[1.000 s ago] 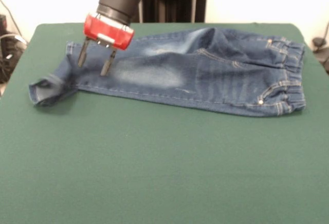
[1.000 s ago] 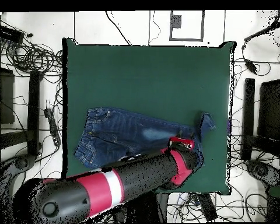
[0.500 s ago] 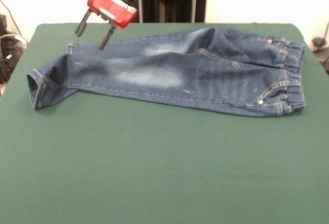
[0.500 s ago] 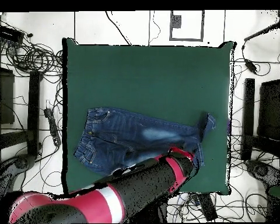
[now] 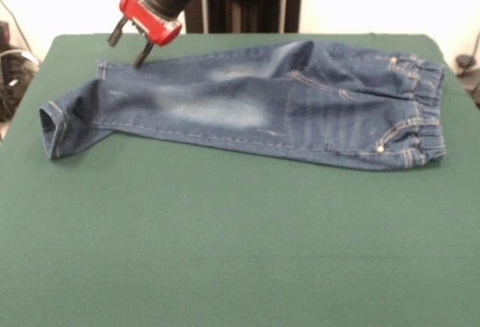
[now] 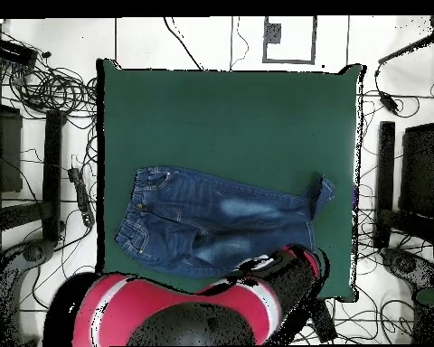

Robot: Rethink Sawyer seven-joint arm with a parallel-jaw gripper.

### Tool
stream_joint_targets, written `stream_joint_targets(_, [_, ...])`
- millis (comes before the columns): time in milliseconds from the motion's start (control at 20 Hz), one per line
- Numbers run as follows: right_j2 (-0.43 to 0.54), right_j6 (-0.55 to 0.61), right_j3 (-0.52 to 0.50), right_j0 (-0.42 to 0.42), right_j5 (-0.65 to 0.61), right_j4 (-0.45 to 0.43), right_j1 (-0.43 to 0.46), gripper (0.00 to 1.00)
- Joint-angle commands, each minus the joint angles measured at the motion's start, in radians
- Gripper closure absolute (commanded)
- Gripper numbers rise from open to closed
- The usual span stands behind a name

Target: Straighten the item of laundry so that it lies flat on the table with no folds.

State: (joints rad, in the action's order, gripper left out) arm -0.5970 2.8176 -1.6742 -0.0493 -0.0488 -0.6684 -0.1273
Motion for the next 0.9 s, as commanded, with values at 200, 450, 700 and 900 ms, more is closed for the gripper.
stream_joint_targets(200, [0.281,0.02,-0.037,0.033,-0.049,0.073,0.104,0.0])
stream_joint_targets(450, [0.304,0.054,-0.031,0.057,-0.007,0.093,0.147,0.0])
stream_joint_targets(700, [0.217,0.146,0.01,-0.044,0.098,0.147,0.233,0.0])
stream_joint_targets(900, [0.004,0.273,0.041,-0.264,0.246,0.319,0.394,0.0])
